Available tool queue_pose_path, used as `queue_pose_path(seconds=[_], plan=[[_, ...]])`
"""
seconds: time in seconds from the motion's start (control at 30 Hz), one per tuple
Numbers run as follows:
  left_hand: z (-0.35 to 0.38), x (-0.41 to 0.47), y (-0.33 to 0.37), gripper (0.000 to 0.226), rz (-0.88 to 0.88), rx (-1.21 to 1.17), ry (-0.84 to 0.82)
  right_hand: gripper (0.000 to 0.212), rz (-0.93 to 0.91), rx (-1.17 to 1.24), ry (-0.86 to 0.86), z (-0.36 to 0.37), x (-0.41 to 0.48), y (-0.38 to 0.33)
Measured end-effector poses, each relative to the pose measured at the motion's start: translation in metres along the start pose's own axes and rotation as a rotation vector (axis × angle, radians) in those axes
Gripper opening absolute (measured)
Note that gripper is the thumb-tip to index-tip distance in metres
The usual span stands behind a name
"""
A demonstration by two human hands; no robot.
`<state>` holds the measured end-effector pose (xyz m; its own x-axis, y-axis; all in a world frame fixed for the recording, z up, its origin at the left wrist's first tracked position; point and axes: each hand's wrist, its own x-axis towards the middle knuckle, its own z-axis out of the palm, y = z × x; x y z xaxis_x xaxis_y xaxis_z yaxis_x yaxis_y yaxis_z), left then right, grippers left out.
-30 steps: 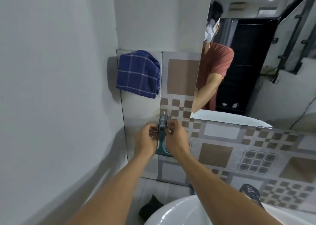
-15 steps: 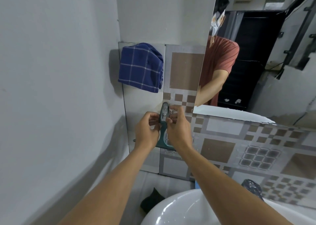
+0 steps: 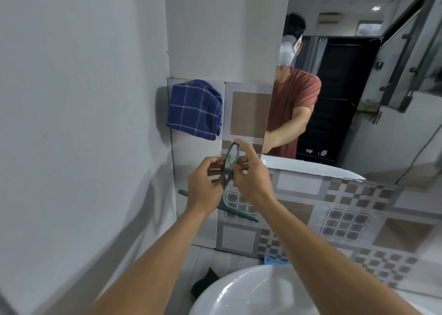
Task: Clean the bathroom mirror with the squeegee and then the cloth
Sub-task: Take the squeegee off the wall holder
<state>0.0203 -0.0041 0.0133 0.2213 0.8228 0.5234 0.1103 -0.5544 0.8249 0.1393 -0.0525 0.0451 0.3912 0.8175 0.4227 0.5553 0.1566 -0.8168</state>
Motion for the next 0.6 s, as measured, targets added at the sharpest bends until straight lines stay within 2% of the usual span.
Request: queue_pose_path(seconds=[0.1,0.2,0.3,0.4,0.5,0.6], plan=[[0.003,-0.011,0.007,0.033,0.048,0.027,-0.064,0.062,0.012,0.110,0.091,-0.015,-0.008,-0.004],[0.006,-0.020,0.018,0.023,0.081,0.134,-0.087,0.062,0.032,0.208,0.169,-0.032,-0.014,-0.010],[0.010,-0.022,0.036,0.009,0.207,0.273,-0.097,0.066,0.013,0.216,0.232,-0.051,-0.022,-0.013],[0.014,-0.019,0.064,0.014,0.336,0.369,-0.113,0.066,-0.008,0.223,0.293,-0.078,-0.033,-0.019],[0.020,-0.010,0.097,0.028,0.492,0.475,-0.128,0.061,-0.080,0.059,0.362,-0.116,-0.044,-0.033],[0.029,0.000,0.131,0.031,0.610,0.558,-0.177,0.057,-0.177,-0.228,0.332,-0.156,-0.048,-0.043]])
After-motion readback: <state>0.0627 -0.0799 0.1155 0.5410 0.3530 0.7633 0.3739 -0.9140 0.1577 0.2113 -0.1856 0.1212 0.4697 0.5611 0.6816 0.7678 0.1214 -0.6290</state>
